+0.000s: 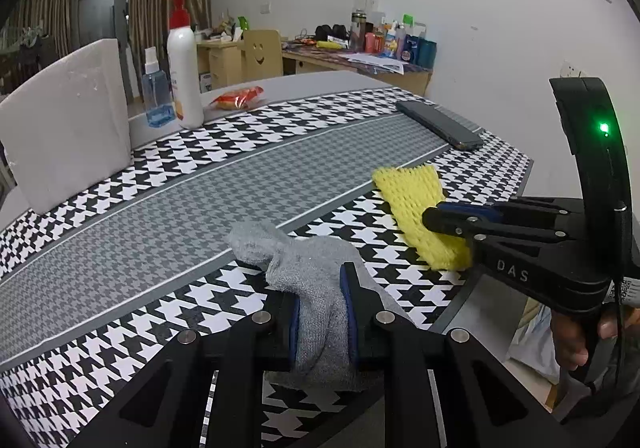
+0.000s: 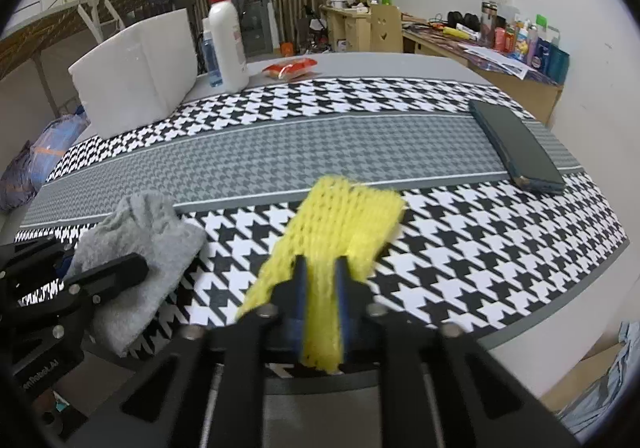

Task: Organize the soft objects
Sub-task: 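Close the left gripper on the grey cloth while the right gripper grips the yellow sponge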

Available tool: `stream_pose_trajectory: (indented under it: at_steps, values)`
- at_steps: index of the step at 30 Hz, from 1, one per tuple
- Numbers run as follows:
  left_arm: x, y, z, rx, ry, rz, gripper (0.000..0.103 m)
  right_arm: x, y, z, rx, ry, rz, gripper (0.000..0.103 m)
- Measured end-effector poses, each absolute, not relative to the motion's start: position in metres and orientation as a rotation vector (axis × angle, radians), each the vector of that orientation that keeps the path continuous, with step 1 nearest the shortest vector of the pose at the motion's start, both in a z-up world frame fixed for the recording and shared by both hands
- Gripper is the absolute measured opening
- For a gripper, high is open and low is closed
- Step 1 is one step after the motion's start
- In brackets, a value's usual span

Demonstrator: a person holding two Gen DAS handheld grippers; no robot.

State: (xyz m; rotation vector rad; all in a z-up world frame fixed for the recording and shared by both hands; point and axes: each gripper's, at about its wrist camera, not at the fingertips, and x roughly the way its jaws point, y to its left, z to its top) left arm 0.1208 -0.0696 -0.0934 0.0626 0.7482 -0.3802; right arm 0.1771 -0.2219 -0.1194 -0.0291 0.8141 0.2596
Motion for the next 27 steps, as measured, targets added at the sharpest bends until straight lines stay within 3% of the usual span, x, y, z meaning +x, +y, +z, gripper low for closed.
stream_pose_trajectory:
  at_steps: [27]
  values:
    - [0.116, -0.046, -0.061, 0.058, 0.639, -0.297, 0.019, 0.172, -0.218, -0.078, 0.005, 0.663, 0.356, 0.011]
